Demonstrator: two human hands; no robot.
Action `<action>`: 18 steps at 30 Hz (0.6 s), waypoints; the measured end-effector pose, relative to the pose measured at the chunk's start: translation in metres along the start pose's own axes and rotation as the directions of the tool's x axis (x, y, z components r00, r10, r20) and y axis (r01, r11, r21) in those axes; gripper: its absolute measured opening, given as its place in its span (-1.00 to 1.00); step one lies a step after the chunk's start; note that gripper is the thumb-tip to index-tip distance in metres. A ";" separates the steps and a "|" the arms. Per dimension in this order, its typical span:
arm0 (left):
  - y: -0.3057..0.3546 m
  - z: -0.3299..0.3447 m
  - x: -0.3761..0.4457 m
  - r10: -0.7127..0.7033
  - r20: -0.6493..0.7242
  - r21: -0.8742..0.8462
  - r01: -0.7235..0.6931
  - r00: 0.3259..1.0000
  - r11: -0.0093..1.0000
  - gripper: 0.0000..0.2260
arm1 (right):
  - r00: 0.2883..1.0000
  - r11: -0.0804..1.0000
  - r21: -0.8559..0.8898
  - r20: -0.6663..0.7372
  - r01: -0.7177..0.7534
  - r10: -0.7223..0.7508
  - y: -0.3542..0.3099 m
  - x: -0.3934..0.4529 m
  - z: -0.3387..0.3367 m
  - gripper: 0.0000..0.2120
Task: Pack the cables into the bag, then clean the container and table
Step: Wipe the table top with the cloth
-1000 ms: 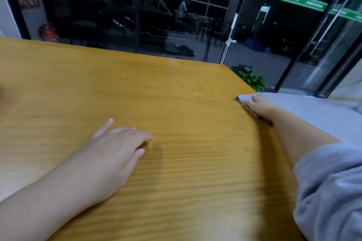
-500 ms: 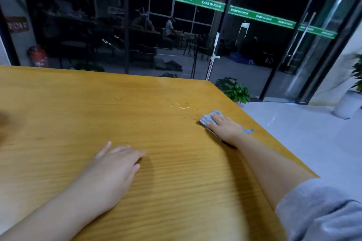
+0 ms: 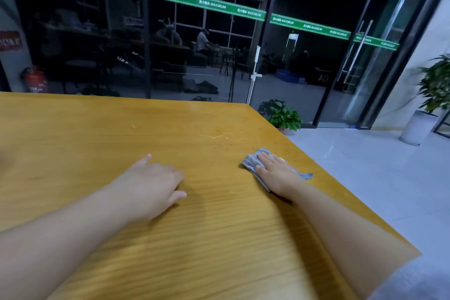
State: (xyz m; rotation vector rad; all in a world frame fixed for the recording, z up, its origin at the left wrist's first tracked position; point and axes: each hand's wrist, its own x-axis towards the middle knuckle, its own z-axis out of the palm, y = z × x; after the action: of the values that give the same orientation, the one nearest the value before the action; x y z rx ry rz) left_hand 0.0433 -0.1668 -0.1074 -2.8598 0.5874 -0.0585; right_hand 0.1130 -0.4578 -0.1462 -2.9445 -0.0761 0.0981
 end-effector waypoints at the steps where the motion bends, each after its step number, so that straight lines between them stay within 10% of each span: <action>1: 0.001 0.002 0.006 -0.012 -0.015 0.008 0.013 1.000 1.000 -0.59 | 0.999 0.999 0.004 -0.011 -0.036 0.036 0.006 0.004 -0.001 -0.49; 18: -0.006 0.016 0.057 0.028 -0.227 0.085 -0.008 0.973 0.996 -0.71 | 0.953 0.961 0.072 -0.132 -0.266 0.273 0.059 0.096 -0.010 -0.50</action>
State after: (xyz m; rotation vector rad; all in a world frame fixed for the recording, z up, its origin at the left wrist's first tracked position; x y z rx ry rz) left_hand 0.0996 -0.1803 -0.1220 -2.7848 0.6373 -0.4042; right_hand 0.2122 -0.5118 -0.1535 -2.8802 0.3450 -0.0689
